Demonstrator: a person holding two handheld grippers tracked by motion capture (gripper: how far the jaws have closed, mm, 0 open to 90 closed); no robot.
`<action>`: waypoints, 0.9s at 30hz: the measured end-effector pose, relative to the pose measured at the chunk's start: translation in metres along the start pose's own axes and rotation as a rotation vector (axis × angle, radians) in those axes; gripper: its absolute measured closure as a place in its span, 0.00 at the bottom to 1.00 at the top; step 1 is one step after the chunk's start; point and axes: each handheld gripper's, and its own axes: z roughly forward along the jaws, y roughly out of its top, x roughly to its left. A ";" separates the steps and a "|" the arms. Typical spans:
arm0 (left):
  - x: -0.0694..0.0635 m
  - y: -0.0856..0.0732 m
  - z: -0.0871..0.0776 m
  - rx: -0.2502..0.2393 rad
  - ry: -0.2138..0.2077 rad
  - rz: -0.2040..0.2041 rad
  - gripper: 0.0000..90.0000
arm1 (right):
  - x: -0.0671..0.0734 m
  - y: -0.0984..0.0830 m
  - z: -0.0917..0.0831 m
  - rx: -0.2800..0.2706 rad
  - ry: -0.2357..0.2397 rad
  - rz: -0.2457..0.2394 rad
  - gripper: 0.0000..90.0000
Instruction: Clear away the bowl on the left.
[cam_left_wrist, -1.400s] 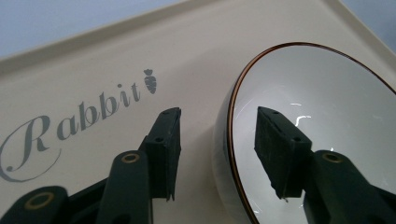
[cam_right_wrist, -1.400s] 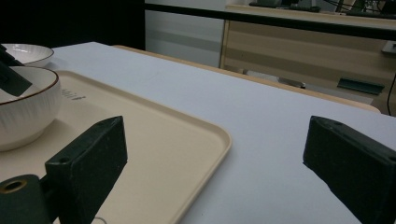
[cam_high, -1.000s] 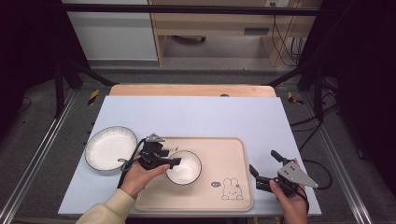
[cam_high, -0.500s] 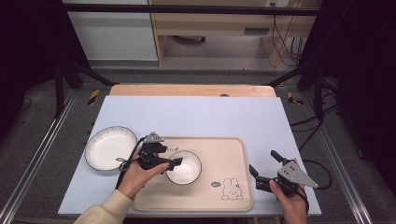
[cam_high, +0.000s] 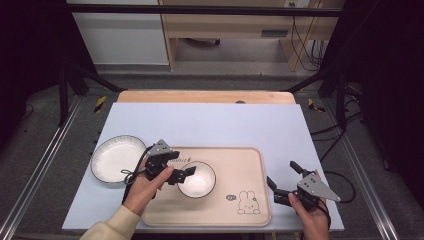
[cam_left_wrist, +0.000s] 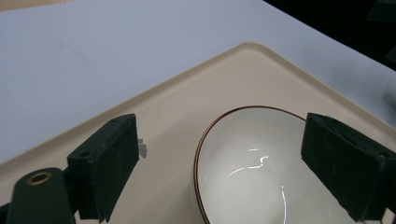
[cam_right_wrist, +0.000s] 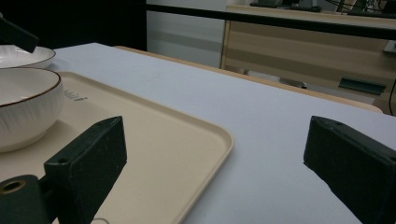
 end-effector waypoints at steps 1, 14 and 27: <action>0.000 0.000 -0.001 -0.007 -0.003 0.002 0.12 | 0.000 0.000 0.000 -0.001 0.001 0.000 0.07; 0.003 -0.001 -0.013 -0.104 -0.048 0.030 0.12 | 0.000 0.000 0.000 0.000 -0.001 -0.001 0.07; 0.016 -0.011 -0.035 -0.195 -0.023 0.042 0.12 | 0.001 0.000 0.000 0.003 -0.001 -0.001 0.06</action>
